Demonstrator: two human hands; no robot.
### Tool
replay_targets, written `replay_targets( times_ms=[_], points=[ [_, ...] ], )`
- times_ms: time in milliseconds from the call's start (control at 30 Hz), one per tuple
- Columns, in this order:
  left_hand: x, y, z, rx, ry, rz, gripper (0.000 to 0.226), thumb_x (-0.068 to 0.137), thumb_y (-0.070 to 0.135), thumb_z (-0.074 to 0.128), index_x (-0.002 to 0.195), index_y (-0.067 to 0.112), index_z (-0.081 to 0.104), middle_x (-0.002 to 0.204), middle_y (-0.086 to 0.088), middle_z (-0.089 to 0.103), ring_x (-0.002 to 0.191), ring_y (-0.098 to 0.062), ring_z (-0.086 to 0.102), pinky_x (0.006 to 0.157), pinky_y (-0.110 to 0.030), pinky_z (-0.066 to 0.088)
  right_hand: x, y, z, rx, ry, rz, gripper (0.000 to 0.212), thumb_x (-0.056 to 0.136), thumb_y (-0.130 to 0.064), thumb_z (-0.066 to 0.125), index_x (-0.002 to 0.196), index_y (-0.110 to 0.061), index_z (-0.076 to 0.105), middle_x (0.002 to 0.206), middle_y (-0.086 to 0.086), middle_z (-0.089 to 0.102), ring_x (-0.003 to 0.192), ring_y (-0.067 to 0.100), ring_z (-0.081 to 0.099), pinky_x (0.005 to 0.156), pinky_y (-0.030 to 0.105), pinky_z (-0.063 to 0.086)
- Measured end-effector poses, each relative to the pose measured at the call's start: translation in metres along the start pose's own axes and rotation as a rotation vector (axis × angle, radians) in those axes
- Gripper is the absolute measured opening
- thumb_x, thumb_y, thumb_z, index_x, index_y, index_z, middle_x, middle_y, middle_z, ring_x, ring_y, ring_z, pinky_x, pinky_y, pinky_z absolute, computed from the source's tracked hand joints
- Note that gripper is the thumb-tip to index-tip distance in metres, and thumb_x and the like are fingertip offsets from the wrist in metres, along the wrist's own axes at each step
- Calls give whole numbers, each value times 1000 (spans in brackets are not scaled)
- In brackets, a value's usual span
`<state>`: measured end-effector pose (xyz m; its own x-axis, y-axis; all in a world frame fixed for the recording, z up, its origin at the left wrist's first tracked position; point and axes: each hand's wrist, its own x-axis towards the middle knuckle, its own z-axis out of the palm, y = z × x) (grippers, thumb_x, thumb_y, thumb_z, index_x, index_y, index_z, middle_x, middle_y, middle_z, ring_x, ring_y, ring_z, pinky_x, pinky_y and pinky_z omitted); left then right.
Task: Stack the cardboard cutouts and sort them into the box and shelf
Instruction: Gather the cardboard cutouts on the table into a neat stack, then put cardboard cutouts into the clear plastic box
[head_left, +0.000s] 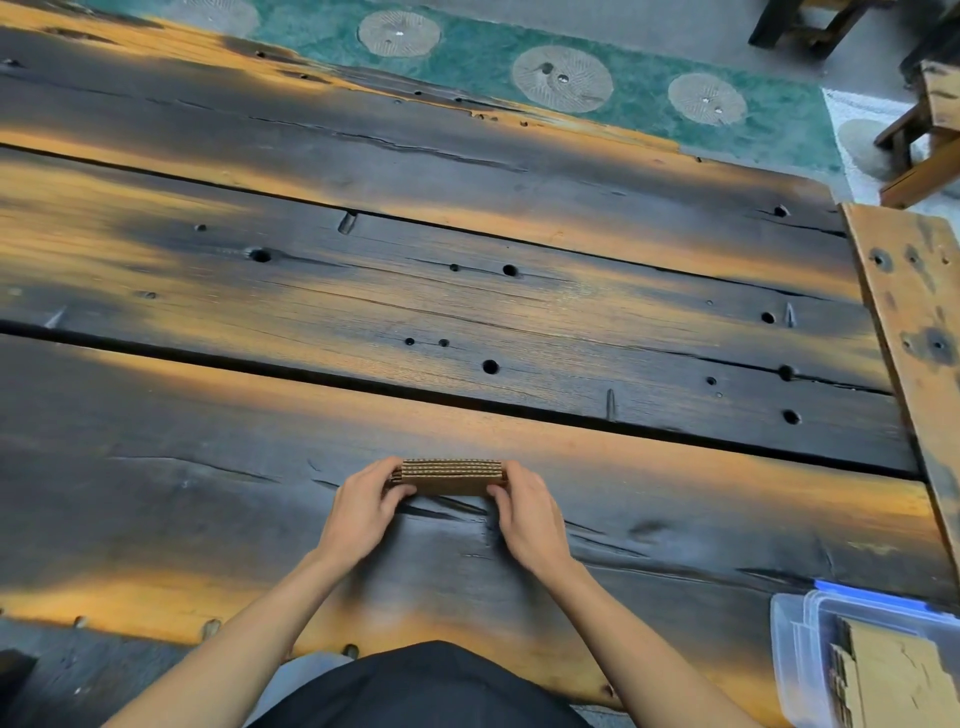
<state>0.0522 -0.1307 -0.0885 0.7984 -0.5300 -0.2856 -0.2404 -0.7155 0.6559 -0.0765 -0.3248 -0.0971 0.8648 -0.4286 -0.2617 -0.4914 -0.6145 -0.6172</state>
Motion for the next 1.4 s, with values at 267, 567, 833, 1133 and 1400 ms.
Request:
replay_targets(
  times_ms=[267, 567, 833, 1133, 1400],
  points=[
    [-1, 11, -14, -369, -46, -186, 33, 85, 11, 79, 115, 1, 69, 111, -19, 73, 106, -30, 68, 99, -39, 51, 2, 5, -19, 275, -88, 52, 18, 102, -20, 58, 117, -13, 56, 106, 8, 73, 102, 23, 66, 91, 40, 52],
    [-9, 29, -16, -743, -169, -198, 14, 88, 5, 76, 100, 10, 76, 88, -2, 83, 80, -10, 78, 65, -21, 61, -23, -5, -49, 648, -6, 207, 22, 103, -9, 55, 123, -1, 60, 104, 1, 69, 83, -5, 66, 77, 14, 52],
    [-26, 43, -17, -743, -296, -156, 12, 87, 12, 78, 96, 21, 79, 89, 0, 83, 80, -8, 78, 64, -20, 61, -71, -10, -51, 740, 132, 309, 23, 103, -12, 56, 122, -2, 63, 107, 6, 70, 84, 1, 64, 70, 10, 50],
    [-60, 51, -3, -772, -457, -151, 16, 86, 13, 78, 95, 24, 83, 99, 1, 83, 90, -14, 79, 68, -24, 63, -146, -4, -52, 1020, 321, 483, 15, 92, -14, 74, 106, -9, 73, 99, 7, 77, 83, 9, 72, 65, 18, 55],
    [-94, 78, 33, -718, -573, -103, 14, 87, 10, 77, 95, 19, 83, 94, -1, 83, 80, -7, 78, 61, -20, 59, -219, 23, -51, 1257, 421, 581, 28, 94, -12, 71, 121, -4, 70, 114, 12, 76, 105, 21, 73, 88, 35, 60]
  ],
)
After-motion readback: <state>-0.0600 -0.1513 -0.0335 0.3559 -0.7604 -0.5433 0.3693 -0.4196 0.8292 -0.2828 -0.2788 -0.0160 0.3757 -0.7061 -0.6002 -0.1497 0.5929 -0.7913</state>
